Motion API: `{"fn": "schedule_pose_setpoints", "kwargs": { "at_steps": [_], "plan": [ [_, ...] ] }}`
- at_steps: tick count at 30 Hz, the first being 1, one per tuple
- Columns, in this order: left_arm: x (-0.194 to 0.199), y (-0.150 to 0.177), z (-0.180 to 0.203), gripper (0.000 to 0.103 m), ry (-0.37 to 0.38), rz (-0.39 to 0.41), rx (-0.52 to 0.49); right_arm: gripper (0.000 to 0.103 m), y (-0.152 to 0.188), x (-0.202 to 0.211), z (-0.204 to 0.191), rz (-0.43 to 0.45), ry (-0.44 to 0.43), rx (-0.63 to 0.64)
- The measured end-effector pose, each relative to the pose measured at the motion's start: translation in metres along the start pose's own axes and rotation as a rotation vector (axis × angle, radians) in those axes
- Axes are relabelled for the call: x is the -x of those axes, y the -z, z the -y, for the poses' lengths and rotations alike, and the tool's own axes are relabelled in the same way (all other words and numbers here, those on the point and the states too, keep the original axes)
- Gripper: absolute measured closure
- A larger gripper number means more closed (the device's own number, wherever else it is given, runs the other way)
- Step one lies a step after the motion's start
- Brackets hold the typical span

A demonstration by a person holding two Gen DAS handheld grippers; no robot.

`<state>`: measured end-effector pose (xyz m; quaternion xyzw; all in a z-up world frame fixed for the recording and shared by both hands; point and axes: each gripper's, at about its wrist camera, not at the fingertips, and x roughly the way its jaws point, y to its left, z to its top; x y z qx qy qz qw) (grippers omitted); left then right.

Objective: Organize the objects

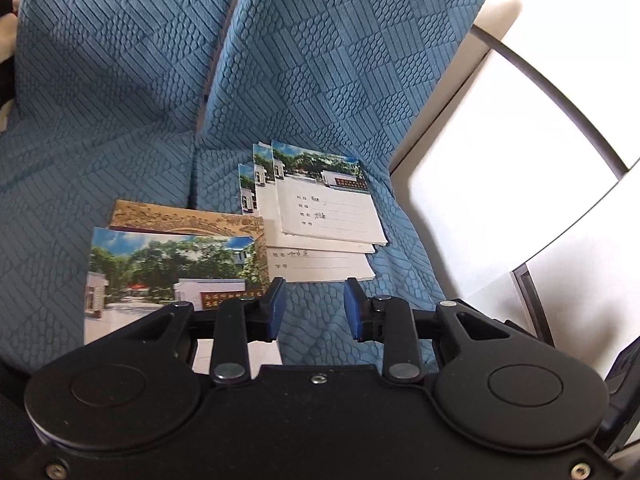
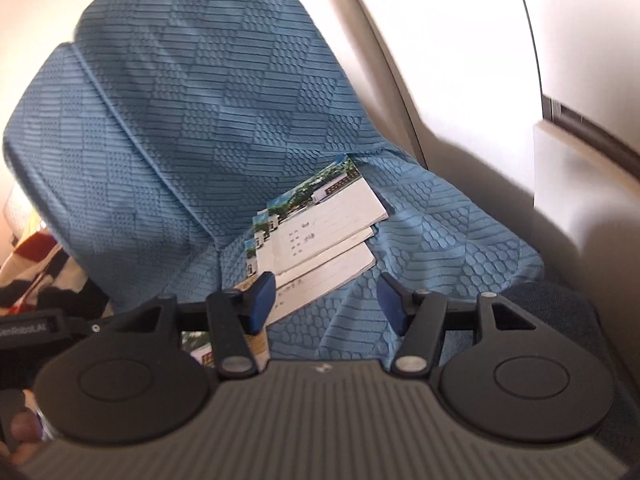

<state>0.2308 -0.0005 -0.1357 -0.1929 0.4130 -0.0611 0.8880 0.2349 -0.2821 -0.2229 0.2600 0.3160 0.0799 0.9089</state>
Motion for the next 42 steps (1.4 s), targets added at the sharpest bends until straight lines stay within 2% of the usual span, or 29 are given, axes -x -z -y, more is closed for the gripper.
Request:
{"fn": "schedule_pose_setpoints", "kwargs": {
  "at_steps": [7,13,18,23,28,30,31,34,39,42],
  "plan": [
    [-0.053,-0.014,0.002,0.075,0.019,-0.039,0.034,0.044,-0.008,-0.052,0.033,-0.024,-0.08,-0.179],
    [-0.099,-0.026,0.0,0.075,0.009,-0.08,0.055,0.045,-0.02,-0.093,0.042,-0.034,-0.072,-0.178],
    [-0.135,-0.038,-0.006,0.076,-0.009,-0.089,0.078,0.05,-0.028,-0.121,0.041,-0.035,-0.066,-0.128],
    [-0.166,-0.048,-0.013,0.077,-0.037,-0.11,0.119,0.058,-0.033,-0.155,0.055,-0.105,-0.034,-0.216],
    [-0.19,-0.057,-0.017,0.078,-0.077,-0.134,0.116,0.058,-0.035,-0.167,0.053,-0.107,-0.004,-0.173],
    [-0.199,-0.059,-0.021,0.078,-0.083,-0.153,0.125,0.058,-0.036,-0.174,0.053,-0.113,0.03,-0.147],
    [-0.203,-0.06,-0.022,0.078,-0.084,-0.164,0.128,0.061,-0.036,-0.177,0.054,-0.114,0.037,-0.138],
    [-0.215,-0.062,-0.025,0.078,-0.073,-0.194,0.137,0.062,-0.041,-0.183,0.051,-0.102,0.043,-0.112],
    [-0.226,-0.065,-0.029,0.079,-0.086,-0.212,0.164,0.062,-0.045,-0.19,0.051,-0.095,0.016,-0.12],
    [-0.227,-0.066,-0.028,0.08,-0.093,-0.216,0.15,0.062,-0.049,-0.187,0.057,-0.069,-0.031,-0.194]
  ]
}}
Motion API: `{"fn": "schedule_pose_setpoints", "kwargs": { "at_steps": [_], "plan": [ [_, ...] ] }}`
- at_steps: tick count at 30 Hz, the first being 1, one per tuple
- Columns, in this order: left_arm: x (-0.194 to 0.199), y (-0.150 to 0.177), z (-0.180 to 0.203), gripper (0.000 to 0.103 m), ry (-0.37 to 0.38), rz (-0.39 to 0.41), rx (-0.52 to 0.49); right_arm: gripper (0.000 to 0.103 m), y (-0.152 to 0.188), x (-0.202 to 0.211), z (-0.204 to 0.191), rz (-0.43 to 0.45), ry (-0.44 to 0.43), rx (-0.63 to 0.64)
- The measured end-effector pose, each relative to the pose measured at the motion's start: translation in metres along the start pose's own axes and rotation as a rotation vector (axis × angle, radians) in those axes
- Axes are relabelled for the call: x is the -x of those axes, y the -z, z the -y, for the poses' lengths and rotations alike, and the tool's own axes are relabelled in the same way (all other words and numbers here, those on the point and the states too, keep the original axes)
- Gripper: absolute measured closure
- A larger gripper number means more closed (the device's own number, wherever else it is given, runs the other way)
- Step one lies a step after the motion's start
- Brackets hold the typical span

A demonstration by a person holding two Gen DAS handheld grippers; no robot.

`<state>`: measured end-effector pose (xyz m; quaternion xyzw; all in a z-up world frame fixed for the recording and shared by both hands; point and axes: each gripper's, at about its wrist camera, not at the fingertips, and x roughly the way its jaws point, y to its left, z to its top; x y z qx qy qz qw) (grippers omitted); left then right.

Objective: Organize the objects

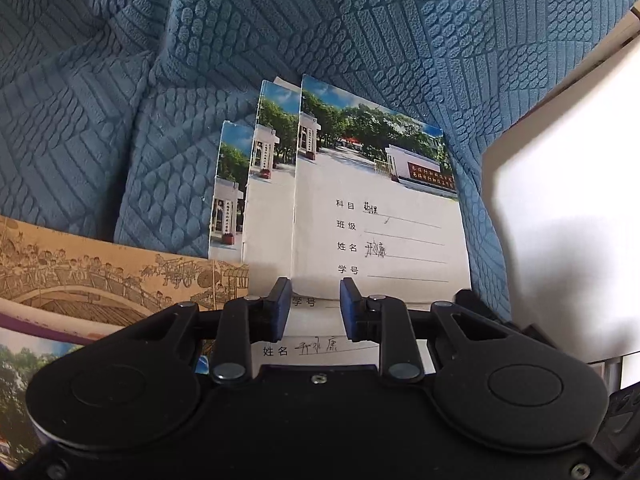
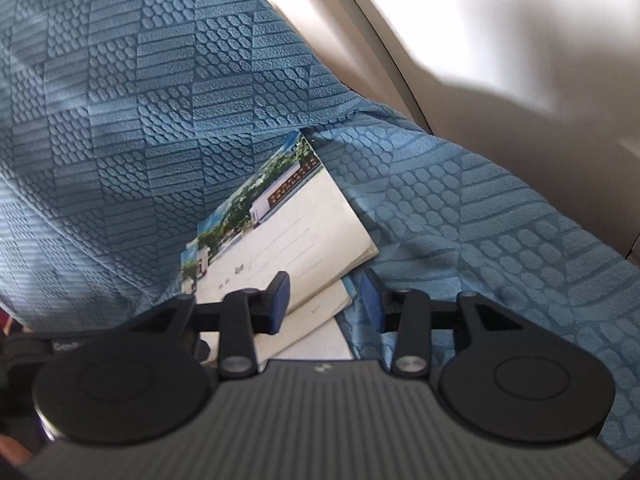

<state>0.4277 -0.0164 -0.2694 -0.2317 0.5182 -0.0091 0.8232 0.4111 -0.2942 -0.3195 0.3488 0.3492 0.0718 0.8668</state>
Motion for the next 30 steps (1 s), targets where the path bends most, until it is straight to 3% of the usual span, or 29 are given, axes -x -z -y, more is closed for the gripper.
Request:
{"fn": "schedule_pose_setpoints", "kwargs": {
  "at_steps": [6,8,10,17,21,25,30],
  "plan": [
    [-0.002,-0.002,-0.004,0.083,0.008,-0.008,0.008,0.062,-0.011,0.001,0.009,0.027,-0.077,-0.106],
    [-0.002,-0.003,-0.005,0.083,0.007,-0.008,0.008,0.062,-0.01,-0.001,0.012,-0.006,-0.063,-0.144],
    [-0.003,-0.003,-0.005,0.083,0.005,-0.006,0.004,0.062,-0.006,-0.002,0.018,-0.045,-0.108,-0.211],
    [-0.004,-0.003,-0.004,0.088,-0.014,-0.006,-0.012,0.064,-0.004,-0.004,0.018,-0.061,-0.113,-0.232],
    [-0.005,-0.006,-0.006,0.101,-0.045,-0.018,-0.027,0.064,-0.008,-0.007,0.011,-0.041,-0.085,-0.201],
    [-0.006,-0.009,-0.01,0.102,-0.044,-0.04,-0.012,0.06,-0.009,-0.013,0.009,-0.013,-0.074,-0.213],
    [-0.005,-0.008,-0.007,0.102,-0.052,-0.042,-0.037,0.062,-0.013,-0.011,0.005,0.028,-0.164,-0.231]
  ]
}}
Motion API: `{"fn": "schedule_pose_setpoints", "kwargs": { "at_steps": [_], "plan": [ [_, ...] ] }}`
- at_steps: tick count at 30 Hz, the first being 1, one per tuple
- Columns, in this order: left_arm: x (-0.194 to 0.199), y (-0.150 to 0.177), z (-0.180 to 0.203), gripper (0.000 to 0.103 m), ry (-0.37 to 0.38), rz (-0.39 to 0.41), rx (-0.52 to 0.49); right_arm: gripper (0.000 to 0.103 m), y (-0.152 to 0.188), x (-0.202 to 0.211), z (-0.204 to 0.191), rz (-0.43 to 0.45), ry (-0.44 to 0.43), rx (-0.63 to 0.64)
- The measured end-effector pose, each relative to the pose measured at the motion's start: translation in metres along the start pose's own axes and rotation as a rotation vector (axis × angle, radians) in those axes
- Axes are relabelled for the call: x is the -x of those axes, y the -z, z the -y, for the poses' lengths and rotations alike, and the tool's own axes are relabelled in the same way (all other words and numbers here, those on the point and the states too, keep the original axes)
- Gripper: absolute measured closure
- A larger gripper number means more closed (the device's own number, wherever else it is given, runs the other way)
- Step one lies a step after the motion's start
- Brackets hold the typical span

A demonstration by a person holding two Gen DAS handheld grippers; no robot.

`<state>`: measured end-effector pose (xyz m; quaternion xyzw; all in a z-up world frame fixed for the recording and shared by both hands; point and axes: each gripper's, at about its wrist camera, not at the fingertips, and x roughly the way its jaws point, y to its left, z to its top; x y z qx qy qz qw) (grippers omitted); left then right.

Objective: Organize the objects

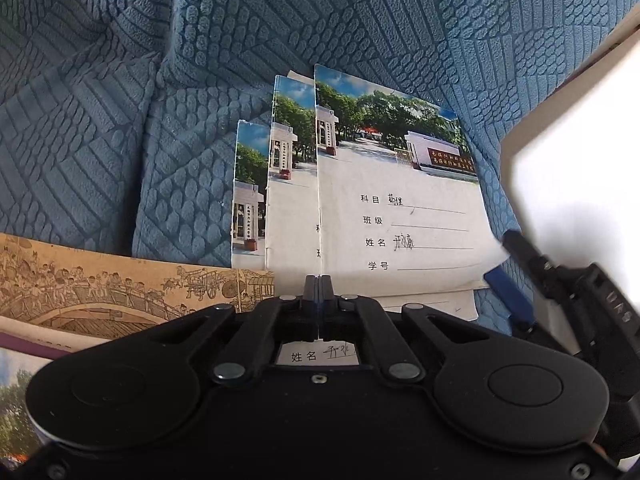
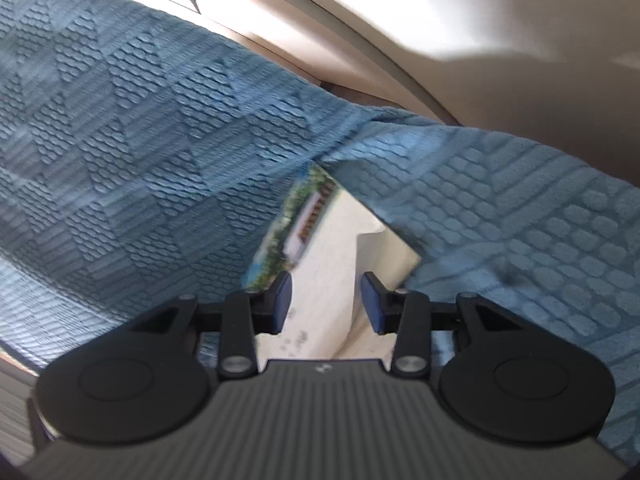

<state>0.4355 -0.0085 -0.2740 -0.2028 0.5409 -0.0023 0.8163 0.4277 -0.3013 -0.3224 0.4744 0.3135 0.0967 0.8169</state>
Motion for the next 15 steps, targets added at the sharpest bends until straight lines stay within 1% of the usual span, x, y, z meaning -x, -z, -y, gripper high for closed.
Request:
{"fn": "schedule_pose_setpoints", "kwargs": {
  "at_steps": [1,3,4,5,7,9,10,11,13,14,15],
  "plan": [
    [0.0,0.0,0.0,0.102,0.001,-0.001,0.0,0.063,-0.001,0.0,-0.003,0.008,-0.019,0.019],
    [-0.001,-0.001,-0.002,0.102,0.006,-0.003,0.006,0.063,-0.001,-0.003,-0.009,0.012,-0.018,0.058],
    [-0.001,-0.002,-0.003,0.102,0.009,-0.005,0.01,0.063,-0.001,-0.006,-0.009,0.005,-0.016,0.058],
    [-0.001,-0.002,-0.003,0.102,0.012,-0.006,0.014,0.063,-0.002,-0.009,-0.007,-0.007,-0.006,0.052],
    [-0.002,-0.003,-0.006,0.102,0.02,-0.007,0.023,0.066,-0.001,-0.017,-0.004,-0.031,0.051,0.048],
    [-0.002,-0.004,-0.008,0.1,0.034,-0.009,0.031,0.069,0.0,-0.019,0.003,-0.034,0.062,0.016],
    [-0.001,-0.005,-0.009,0.098,0.043,-0.009,0.037,0.075,0.0,-0.02,0.005,-0.036,0.07,0.014],
    [-0.001,-0.005,-0.01,0.098,0.057,-0.008,0.044,0.085,0.001,-0.021,0.004,-0.038,0.09,0.033],
    [0.0,-0.005,-0.014,0.082,0.104,-0.005,0.083,0.094,0.003,-0.022,0.001,-0.044,0.128,0.084],
    [0.0,-0.006,-0.018,0.078,0.129,-0.008,0.116,0.1,0.004,-0.022,0.001,-0.046,0.131,0.085],
    [0.0,-0.006,-0.021,0.069,0.149,-0.009,0.148,0.1,0.004,-0.021,0.002,-0.048,0.127,0.075]
  ]
}}
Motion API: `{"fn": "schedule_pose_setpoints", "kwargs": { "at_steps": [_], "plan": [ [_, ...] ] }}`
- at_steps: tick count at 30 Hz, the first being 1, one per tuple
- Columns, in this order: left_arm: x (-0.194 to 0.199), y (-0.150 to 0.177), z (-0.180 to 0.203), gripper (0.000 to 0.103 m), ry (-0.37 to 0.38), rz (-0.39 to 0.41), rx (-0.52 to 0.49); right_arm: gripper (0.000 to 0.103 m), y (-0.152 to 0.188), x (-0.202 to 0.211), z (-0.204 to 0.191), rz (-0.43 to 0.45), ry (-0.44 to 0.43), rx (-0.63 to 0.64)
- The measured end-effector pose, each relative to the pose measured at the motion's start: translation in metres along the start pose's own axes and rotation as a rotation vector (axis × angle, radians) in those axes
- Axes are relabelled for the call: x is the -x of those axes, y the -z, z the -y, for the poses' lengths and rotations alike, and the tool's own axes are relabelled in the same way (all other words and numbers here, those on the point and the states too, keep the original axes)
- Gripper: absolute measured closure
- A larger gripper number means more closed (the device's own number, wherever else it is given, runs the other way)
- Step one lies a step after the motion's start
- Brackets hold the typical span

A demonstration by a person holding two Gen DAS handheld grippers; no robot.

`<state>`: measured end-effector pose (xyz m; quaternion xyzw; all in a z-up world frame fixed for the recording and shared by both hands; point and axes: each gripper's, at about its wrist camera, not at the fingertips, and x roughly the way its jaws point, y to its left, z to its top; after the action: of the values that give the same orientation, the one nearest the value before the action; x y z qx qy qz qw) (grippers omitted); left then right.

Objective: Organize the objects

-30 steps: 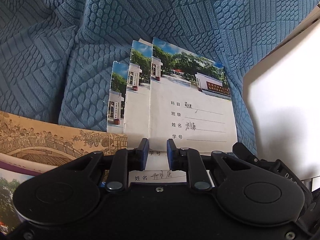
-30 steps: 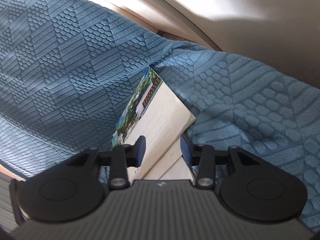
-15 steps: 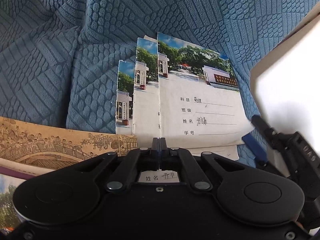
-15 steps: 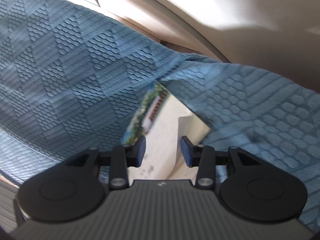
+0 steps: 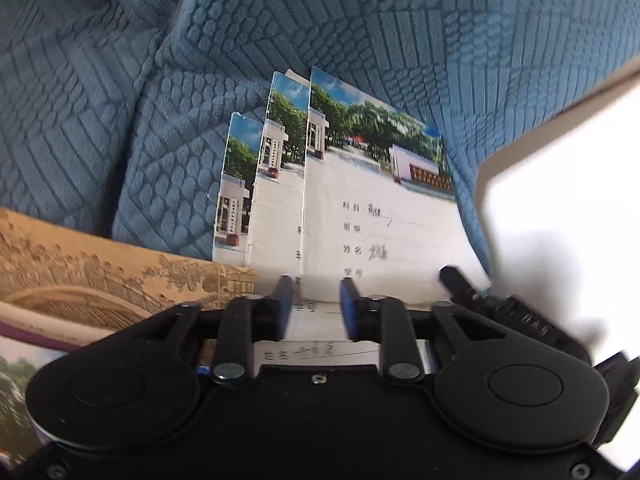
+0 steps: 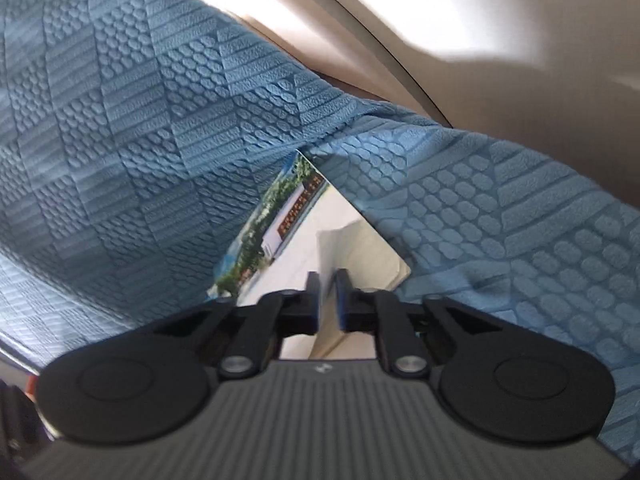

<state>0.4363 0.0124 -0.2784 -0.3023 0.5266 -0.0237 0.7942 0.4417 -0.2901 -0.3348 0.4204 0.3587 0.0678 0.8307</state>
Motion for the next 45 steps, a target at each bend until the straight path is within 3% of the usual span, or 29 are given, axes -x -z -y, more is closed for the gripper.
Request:
{"fn": "schedule_pose_setpoints", "kwargs": {
  "at_steps": [2,10,17,25,28,30,37,45],
  "plan": [
    [0.001,-0.002,-0.003,0.063,0.024,0.002,0.038,0.1,0.001,0.001,0.003,0.015,0.013,-0.014],
    [-0.002,-0.001,0.008,0.063,-0.029,0.002,-0.018,0.1,-0.005,0.014,0.009,0.076,0.034,-0.033],
    [-0.006,0.009,0.011,0.062,0.006,-0.023,0.019,0.1,-0.007,0.038,0.004,0.116,0.005,-0.014],
    [-0.007,0.007,0.004,0.064,0.024,-0.019,0.106,0.1,-0.007,0.04,0.013,0.07,0.023,-0.053],
    [-0.006,0.008,0.004,0.07,0.004,-0.005,0.117,0.1,-0.006,0.037,0.015,0.046,0.021,-0.061],
    [-0.005,0.009,0.005,0.071,-0.017,0.015,0.113,0.1,-0.006,0.036,0.015,0.04,0.061,-0.047],
    [-0.008,0.006,0.008,0.071,-0.02,0.023,0.124,0.098,-0.003,0.022,0.014,-0.023,0.065,-0.018],
    [-0.006,0.0,-0.004,0.067,0.08,0.003,0.179,0.101,-0.002,0.018,0.015,-0.015,0.058,-0.024]
  ]
}}
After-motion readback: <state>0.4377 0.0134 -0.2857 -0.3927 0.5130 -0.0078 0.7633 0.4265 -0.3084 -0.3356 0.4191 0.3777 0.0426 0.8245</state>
